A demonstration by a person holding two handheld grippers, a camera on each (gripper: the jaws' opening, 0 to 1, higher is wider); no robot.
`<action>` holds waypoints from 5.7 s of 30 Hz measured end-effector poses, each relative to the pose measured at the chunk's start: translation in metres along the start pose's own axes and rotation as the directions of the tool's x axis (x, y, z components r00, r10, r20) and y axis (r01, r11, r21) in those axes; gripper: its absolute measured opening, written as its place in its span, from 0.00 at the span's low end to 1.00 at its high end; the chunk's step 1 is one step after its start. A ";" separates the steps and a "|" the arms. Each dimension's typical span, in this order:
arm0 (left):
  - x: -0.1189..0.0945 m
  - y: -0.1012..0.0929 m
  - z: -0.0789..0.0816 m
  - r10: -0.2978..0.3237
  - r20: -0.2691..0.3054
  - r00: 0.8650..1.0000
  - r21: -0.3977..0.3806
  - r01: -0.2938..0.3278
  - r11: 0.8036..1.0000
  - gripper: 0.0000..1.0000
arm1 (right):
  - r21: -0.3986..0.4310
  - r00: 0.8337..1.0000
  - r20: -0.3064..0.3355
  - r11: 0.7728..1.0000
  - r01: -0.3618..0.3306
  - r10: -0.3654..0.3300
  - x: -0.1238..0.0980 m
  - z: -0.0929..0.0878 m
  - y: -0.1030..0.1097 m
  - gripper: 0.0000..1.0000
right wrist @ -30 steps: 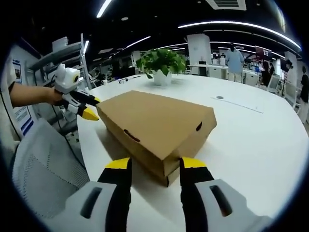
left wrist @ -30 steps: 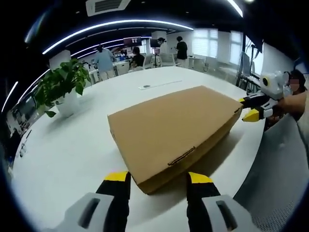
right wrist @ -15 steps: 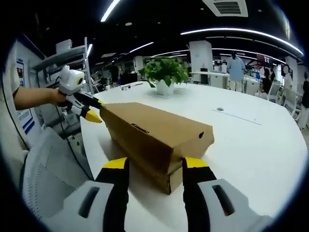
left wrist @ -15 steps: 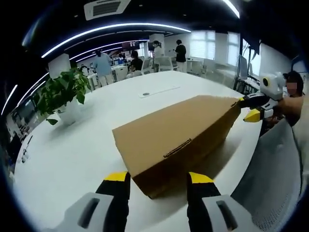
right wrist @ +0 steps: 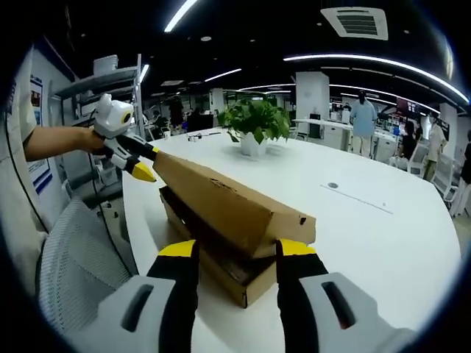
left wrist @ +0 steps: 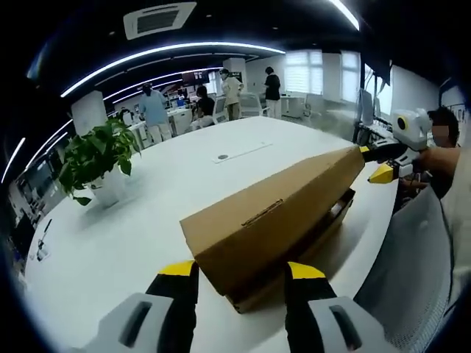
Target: Operate the shoe box by opening the lid, removing the specified soft item, and placing it in the target area until the item is outside and the box remains undamaged.
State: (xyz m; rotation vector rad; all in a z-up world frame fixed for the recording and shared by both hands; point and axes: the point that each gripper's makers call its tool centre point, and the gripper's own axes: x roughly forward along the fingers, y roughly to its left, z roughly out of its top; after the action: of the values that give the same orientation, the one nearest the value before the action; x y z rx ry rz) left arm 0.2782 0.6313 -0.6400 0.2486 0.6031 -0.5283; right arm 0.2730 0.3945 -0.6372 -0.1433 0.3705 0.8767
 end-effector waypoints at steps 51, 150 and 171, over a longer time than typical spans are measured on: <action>0.033 0.095 0.090 0.287 0.174 0.942 -0.057 -0.281 0.958 0.05 | -0.076 0.981 0.140 0.987 0.143 -0.131 0.034 0.078 -0.078 0.29; 0.121 0.116 0.027 0.311 0.008 0.951 -0.337 -0.290 0.896 0.04 | 0.088 0.958 -0.130 0.959 0.270 -0.258 0.092 -0.022 -0.127 0.08; 0.079 0.070 0.038 0.304 0.068 0.950 -0.259 -0.277 0.925 0.20 | 0.106 0.971 -0.161 0.975 0.197 -0.179 0.049 -0.042 -0.076 0.26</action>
State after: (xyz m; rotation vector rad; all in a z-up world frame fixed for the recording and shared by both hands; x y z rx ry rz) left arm 0.3892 0.6448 -0.6521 0.0698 0.5100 -0.1741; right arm 0.3495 0.3699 -0.6965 -0.1304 0.5416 0.6552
